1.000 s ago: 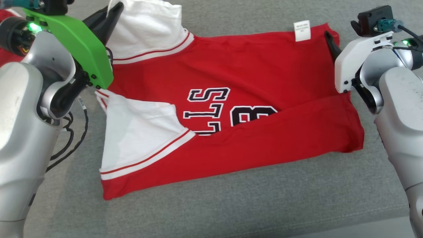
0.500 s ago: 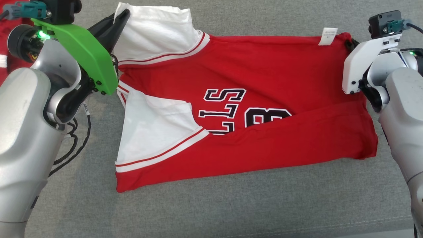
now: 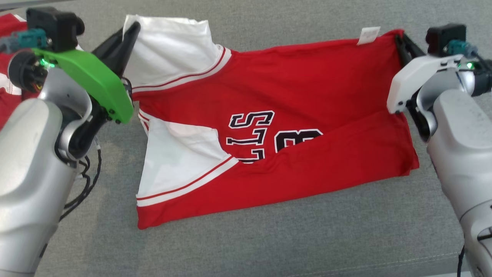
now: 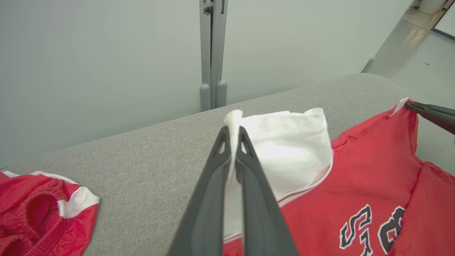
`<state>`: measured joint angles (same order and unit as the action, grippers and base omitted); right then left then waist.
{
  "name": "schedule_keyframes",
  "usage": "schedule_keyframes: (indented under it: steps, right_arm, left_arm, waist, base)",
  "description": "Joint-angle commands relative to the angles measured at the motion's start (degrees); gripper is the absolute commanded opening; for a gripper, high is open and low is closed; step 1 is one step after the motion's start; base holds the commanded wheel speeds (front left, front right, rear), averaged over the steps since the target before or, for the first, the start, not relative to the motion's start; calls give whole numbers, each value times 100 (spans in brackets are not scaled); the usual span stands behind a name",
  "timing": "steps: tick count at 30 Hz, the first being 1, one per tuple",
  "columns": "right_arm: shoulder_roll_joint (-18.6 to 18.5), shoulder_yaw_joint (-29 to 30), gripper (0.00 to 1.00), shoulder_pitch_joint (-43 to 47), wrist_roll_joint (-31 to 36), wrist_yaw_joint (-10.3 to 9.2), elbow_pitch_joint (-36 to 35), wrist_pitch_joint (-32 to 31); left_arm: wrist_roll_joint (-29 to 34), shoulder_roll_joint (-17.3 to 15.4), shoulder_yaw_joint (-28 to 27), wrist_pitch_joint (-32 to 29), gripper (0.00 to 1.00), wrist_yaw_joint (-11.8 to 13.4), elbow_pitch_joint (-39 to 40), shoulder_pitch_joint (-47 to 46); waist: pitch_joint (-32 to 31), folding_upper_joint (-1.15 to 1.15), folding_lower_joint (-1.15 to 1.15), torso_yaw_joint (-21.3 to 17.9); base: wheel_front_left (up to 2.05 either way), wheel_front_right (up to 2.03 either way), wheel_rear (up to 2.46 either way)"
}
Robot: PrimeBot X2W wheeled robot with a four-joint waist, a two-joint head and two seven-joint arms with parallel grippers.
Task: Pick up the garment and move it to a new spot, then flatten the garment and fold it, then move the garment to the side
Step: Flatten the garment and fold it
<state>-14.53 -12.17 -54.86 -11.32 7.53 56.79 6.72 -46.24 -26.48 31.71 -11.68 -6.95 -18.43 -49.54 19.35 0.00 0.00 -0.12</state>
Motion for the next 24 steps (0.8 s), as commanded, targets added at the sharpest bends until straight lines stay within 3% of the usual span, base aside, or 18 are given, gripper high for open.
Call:
schedule_keyframes:
  steps: [1, 12, 24]
  right_arm:
    - [50, -69, 0, 225, -29, -9, -9, 120]
    - [74, -45, 0, 1593, -386, -9, -585, 688]
    - [140, 549, 0, 2543, -319, -9, -1324, 664]
  left_arm:
    - [17, -67, 14, 75, 0, 30, 48, 228]
    - [4, -234, 14, 952, 0, 415, 849, 2018]
    - [-257, 48, -72, 1708, 0, 802, 925, 3350]
  waist:
    - [-245, 0, 0, -51]
    - [-752, 0, 0, -52]
    - [-738, 0, 0, -40]
  base:
    - [0, 0, 0]
    - [0, 0, 0]
    - [0, 0, 0]
